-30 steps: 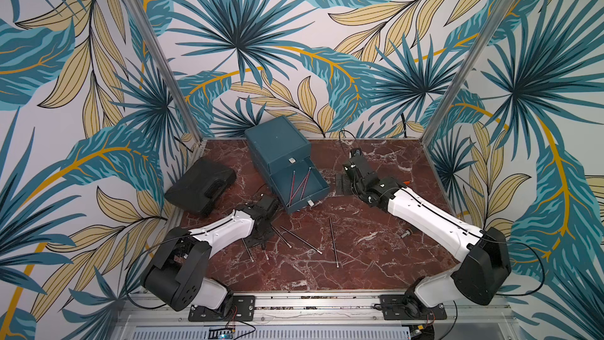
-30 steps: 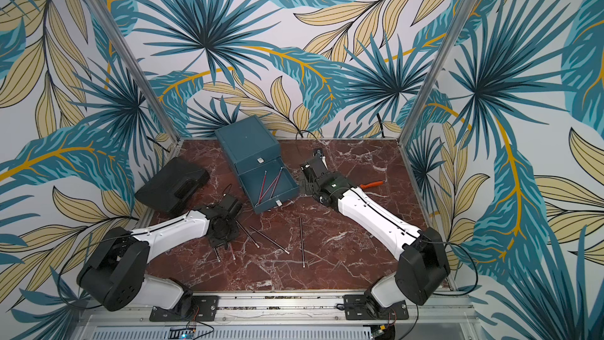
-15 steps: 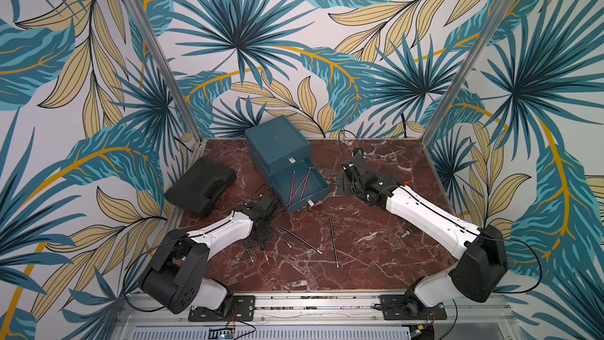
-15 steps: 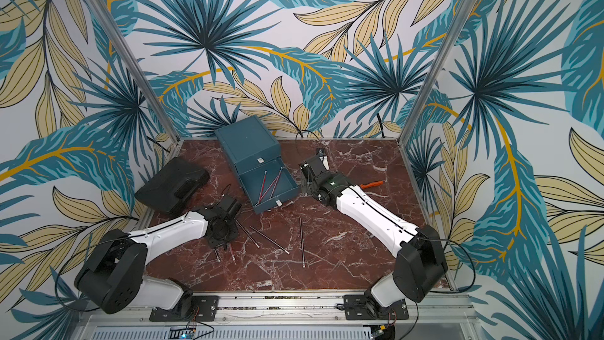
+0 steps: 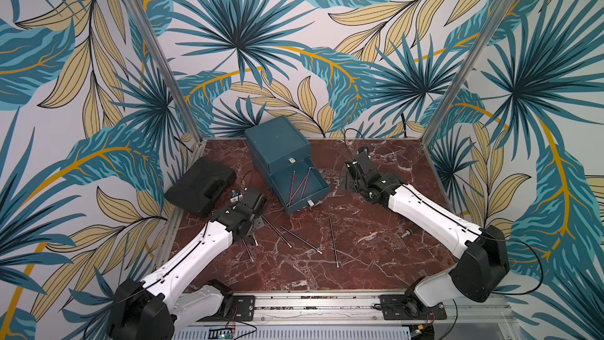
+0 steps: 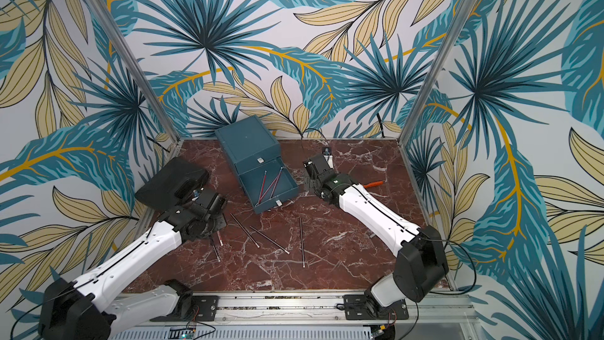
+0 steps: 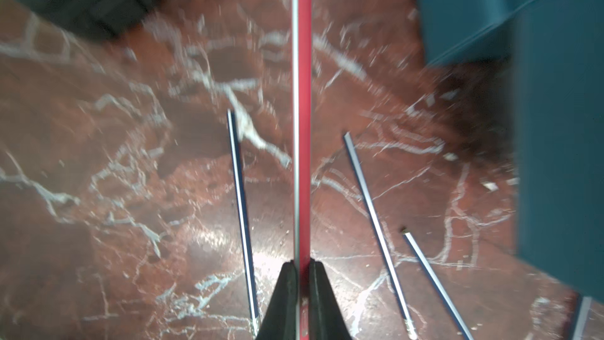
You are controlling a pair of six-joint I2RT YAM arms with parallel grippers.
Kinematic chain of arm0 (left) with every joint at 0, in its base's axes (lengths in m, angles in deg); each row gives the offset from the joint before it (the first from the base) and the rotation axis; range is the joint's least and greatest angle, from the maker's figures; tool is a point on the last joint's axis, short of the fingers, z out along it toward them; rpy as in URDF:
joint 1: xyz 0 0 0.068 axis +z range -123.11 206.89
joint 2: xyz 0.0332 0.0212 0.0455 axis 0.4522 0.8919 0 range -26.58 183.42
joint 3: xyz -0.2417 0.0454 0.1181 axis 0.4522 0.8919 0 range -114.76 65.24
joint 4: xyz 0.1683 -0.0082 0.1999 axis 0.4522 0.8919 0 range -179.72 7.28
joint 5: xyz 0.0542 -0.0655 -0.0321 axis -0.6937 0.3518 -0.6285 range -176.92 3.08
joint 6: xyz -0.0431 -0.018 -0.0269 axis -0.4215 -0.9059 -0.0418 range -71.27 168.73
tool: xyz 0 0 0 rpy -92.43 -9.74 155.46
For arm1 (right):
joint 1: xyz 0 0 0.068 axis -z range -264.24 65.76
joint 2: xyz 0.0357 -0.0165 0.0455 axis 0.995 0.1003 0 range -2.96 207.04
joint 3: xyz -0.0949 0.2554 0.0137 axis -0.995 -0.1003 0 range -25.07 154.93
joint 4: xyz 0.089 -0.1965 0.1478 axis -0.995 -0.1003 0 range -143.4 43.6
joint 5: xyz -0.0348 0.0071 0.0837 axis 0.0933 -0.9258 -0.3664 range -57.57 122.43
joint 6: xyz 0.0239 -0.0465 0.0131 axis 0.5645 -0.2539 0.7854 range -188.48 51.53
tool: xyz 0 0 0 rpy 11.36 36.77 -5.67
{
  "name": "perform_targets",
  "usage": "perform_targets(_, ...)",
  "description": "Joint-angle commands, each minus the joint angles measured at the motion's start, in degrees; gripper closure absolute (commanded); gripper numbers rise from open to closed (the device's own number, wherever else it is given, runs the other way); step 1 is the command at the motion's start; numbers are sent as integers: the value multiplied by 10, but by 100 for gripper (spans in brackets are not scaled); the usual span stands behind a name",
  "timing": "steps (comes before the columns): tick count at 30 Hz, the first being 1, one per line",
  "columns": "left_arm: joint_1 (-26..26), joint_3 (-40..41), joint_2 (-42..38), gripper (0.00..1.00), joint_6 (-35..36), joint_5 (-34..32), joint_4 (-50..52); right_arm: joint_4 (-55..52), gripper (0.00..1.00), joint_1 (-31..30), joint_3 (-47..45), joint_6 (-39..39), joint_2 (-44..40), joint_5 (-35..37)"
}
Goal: Please place the pencils in the drawer according to their color
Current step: Place the pencil in the drawer.
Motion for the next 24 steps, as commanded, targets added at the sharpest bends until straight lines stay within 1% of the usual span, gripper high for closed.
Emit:
perform_targets(1, 3, -37, -42, 100, 83, -46, -17, 11, 1, 2, -12, 17, -21, -9)
perform_targets(3, 3, -57, -57, 100, 120, -56, -36, 16, 0, 3, -16, 24, -28, -5)
perform_targets(6, 3, -92, -57, 100, 174, -50, -69, 26, 1, 4, -29, 35, -41, 5)
perform_targets(9, 0, -126, -39, 100, 229, -27, -98, 37, 1, 5, -40, 40, -52, 10)
perform_targets(13, -10, -165, -1, 100, 297, 8, -142, 52, 1, 5, -50, 45, -59, -2)
perform_targets(19, -37, -204, 63, 100, 364, 78, -230, 61, 0, 5, -62, 64, -64, -4)
perform_targets(24, -48, -265, 143, 100, 384, 119, -221, 75, 1, 5, -74, 76, -66, -15)
